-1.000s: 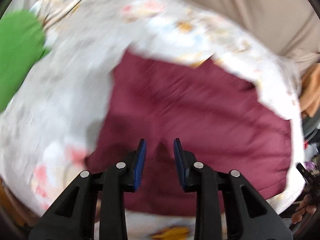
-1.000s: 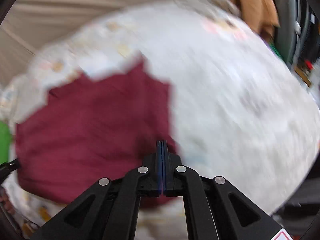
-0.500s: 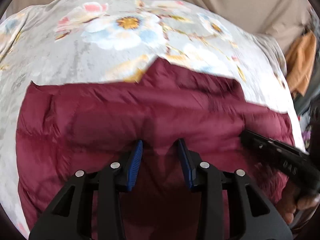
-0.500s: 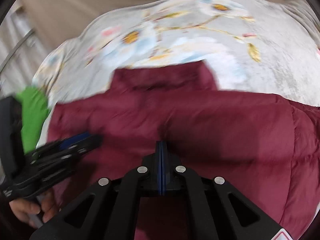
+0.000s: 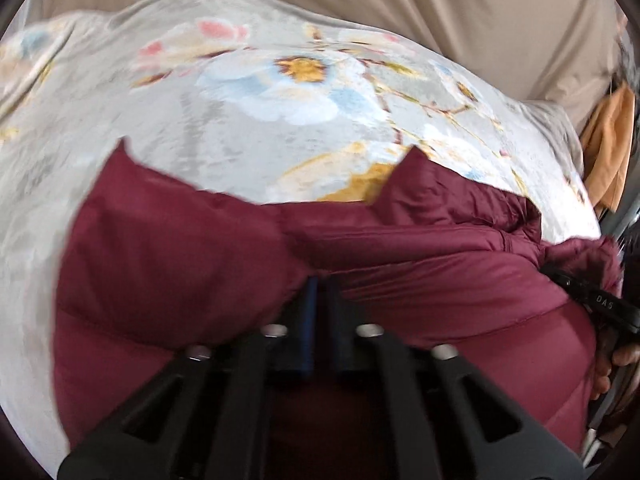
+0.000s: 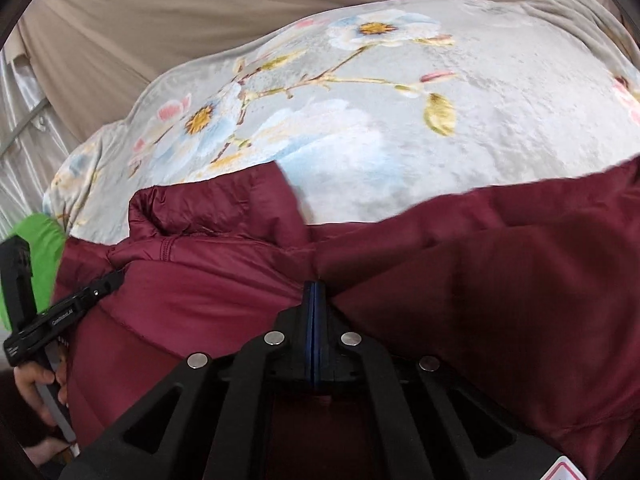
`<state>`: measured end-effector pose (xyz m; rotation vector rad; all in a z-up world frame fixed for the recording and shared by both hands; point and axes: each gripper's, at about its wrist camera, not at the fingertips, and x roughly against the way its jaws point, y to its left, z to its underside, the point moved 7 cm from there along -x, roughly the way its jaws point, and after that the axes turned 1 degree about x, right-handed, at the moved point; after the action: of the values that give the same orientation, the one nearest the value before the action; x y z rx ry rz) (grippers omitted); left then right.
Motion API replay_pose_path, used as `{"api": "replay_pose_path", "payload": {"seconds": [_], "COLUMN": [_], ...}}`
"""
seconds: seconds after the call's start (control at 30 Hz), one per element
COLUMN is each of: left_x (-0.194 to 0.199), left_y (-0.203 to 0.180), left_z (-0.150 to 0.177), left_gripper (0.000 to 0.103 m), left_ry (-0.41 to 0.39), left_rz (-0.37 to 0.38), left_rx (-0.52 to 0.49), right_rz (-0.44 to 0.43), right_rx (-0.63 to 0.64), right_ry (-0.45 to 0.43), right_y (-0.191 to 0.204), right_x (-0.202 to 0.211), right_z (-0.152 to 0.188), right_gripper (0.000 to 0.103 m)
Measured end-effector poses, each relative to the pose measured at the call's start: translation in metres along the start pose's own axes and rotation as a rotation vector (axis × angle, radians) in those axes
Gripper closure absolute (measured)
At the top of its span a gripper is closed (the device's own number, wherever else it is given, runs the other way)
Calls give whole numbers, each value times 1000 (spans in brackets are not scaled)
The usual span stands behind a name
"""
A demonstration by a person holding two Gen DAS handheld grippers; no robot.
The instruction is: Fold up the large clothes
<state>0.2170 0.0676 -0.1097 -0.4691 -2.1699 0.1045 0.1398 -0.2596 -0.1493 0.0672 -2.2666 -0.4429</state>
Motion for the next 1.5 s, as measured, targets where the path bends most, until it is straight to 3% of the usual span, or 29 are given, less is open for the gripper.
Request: {"api": "replay_pose_path", "payload": {"seconds": [0.07, 0.2, 0.27, 0.3, 0.4, 0.5, 0.63, 0.77, 0.87, 0.97, 1.07, 1.23, 1.4, 1.5], "left_x": [5, 35, 55, 60, 35, 35, 68, 93, 99, 91, 86, 87, 87, 89], "left_y": [8, 15, 11, 9, 17, 13, -12, -48, -71, -82, -80, -84, -84, -83], "left_z": [-2, -13, -19, -20, -5, 1, 3, 23, 49, 85, 104, 112, 117, 118], "left_gripper": [102, 101, 75, 57, 56, 58, 56, 47, 44, 44, 44, 44, 44, 44], "left_ry": [3, -11, -58, -63, 56, 102, 97, 112, 164, 246, 282, 282, 282, 282], "left_rz": [15, -120, -146, -176, -295, -356, -313, -295, -262, -256, -268, -293, -299, -301], "left_rx": [20, 0, 5, 3, 15, 39, 73, 21, 15, -1, 7, -20, -34, -37], "right_rz": [68, 179, 202, 215, 278, 317, 298, 183, 113, 100, 140, 153, 202, 181], "right_rx": [34, -32, -36, -27, -44, -112, -131, -121, -42, 59, 117, 89, 148, 123], "right_ry": [-9, -60, -86, -75, 72, 57, 48, 108, 168, 260, 341, 247, 338, 323], "right_y": [-7, -36, -40, -42, -63, -60, -30, 26, 76, 104, 105, 109, 102, 108], "right_x": [13, 68, 91, 92, 61, 80, 119, 136, 132, 114, 94, 117, 90, 100], "right_z": [-2, -10, -11, -7, 21, 20, 32, 71, 103, 134, 161, 140, 165, 157], "right_gripper": [103, 103, 101, 101, 103, 103, 100, 98, 98, 98, 102, 102, 103, 103]}}
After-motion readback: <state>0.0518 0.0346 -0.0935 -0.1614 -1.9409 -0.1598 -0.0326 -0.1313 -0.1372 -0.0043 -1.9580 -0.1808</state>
